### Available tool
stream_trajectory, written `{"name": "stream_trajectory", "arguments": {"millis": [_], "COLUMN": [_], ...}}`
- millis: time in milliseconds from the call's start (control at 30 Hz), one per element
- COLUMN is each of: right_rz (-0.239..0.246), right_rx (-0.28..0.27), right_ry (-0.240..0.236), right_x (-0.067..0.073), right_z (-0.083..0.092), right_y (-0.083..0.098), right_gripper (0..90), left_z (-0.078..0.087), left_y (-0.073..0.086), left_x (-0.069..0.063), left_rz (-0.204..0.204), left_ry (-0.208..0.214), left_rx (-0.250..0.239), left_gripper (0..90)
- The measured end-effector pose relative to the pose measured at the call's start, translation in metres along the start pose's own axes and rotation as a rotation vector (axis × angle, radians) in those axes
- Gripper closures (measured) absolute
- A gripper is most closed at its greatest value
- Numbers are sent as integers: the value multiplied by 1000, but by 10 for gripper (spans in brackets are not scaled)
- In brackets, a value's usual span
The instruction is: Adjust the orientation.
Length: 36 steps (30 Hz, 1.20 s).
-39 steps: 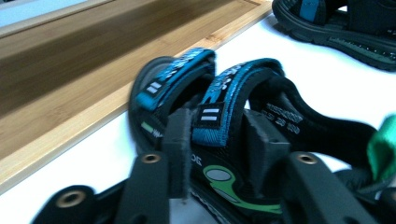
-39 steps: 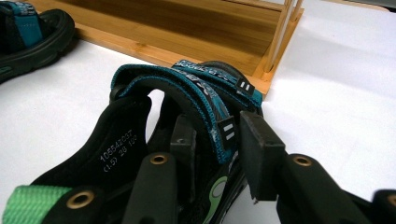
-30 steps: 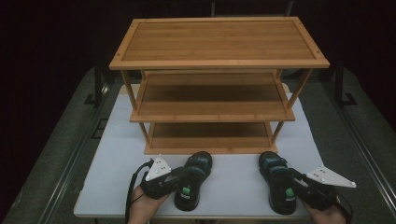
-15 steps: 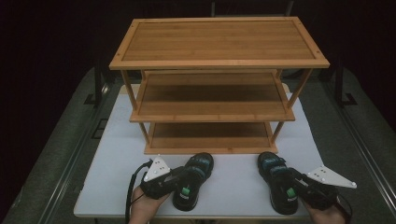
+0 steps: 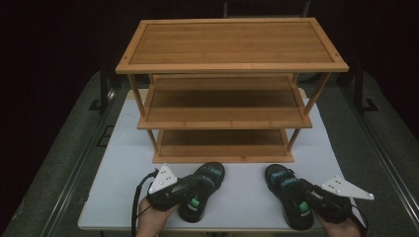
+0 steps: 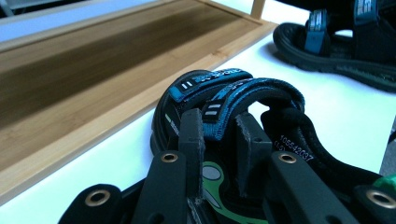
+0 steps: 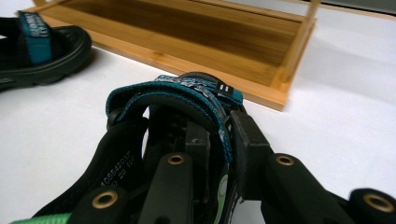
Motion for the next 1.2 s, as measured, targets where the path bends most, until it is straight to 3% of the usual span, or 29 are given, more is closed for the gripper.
{"name": "stream_trajectory", "arguments": {"millis": [267, 600, 800, 1200], "right_rz": [5, 36, 65, 80], "right_rx": [-41, -91, -88, -115], "right_ry": [-53, -61, -39, 3], "right_x": [18, 35, 45, 48], "right_z": [-4, -13, -30, -59], "right_y": [-8, -23, -31, -49], "right_gripper": [776, 777, 776, 777], "left_z": [3, 2, -2, -20], "left_y": [-4, -12, -17, -20], "left_x": [2, 4, 13, 24], "left_rz": [-3, -19, 0, 19], "left_ry": [-37, -81, -120, -187], "left_rx": [-45, -95, -124, -155], "left_gripper": [750, 750, 751, 752]}}
Point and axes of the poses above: each handheld gripper's, and its own axes: z roughly backward along the jaws, y roughly out of its underside, x roughly to its left, the point moved 4 cm from there along -z, roughly forward along the jaws, and after that the axes turned 3 degrees about -y, right-handed, at the moved point
